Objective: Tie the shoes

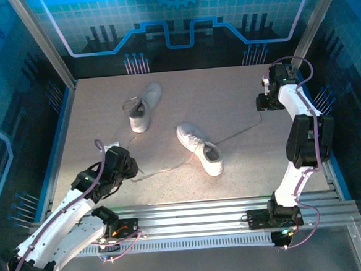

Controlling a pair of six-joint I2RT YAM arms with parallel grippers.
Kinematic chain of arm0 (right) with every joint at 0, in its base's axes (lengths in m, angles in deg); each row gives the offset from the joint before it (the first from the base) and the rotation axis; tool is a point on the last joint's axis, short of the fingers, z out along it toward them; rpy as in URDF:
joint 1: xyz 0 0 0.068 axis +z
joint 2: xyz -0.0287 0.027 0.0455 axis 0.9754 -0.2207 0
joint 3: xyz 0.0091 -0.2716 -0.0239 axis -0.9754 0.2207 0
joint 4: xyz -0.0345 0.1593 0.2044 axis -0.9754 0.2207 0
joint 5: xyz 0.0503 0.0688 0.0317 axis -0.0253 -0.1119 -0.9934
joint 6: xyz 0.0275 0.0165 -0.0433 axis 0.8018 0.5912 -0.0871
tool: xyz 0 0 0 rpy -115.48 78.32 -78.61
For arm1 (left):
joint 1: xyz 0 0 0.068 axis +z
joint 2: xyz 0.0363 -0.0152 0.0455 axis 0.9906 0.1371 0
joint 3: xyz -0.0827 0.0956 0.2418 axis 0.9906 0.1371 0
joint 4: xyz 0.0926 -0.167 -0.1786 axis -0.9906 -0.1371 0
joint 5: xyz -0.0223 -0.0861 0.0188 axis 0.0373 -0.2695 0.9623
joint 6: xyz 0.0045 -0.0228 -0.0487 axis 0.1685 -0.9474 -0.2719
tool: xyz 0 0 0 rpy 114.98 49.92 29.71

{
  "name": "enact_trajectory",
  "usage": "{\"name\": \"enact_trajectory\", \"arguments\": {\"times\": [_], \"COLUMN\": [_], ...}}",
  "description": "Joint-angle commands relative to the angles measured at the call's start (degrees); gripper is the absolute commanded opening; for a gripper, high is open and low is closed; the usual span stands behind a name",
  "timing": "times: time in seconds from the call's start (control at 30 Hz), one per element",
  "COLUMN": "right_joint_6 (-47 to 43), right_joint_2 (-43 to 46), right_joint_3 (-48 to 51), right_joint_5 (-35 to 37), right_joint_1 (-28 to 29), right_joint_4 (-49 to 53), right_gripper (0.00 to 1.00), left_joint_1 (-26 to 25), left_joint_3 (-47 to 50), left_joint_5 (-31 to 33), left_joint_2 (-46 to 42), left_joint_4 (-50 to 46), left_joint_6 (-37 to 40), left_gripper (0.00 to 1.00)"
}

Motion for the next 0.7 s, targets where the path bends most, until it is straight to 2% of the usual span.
{"name": "enact_trajectory", "arguments": {"times": [0.0, 0.13, 0.23, 0.33, 0.5, 0.67], "right_joint_6": [5.2, 8.3, 9.8, 11.7, 14.5, 15.9], "right_joint_2": [4.2, 10.6, 15.2, 19.1, 23.6, 25.3], "right_joint_3": [1.3, 9.4, 16.7, 23.7, 31.5, 35.3], "right_joint_5": [-6.8, -12.4, -14.4, -15.6, -15.8, -17.0], "right_joint_1": [1.1, 5.5, 9.9, 14.1, 19.4, 21.2], "right_joint_4": [3.3, 1.7, 1.2, 1.0, 0.2, -0.8], "right_gripper": [0.61, 0.6, 0.58, 0.56, 0.54, 0.52], "left_joint_1": [0.4, 0.4, 0.1, -1.1, -6.3, -8.2], "left_joint_3": [-0.9, 0.2, 0.8, -0.8, -5.5, -8.7], "left_joint_5": [-3.9, -13.6, -25.9, -33.9, -37.4, -37.2], "left_joint_2": [0.1, 4.0, 11.5, 21.7, 37.3, 48.7], "left_joint_4": [7.4, 19.5, 29.2, 36.0, 41.6, 46.5], "left_joint_6": [9.1, 21.2, 30.7, 35.7, 44.0, 46.3], "left_gripper": [0.49, 0.53, 0.54, 0.54, 0.54, 0.54]}}
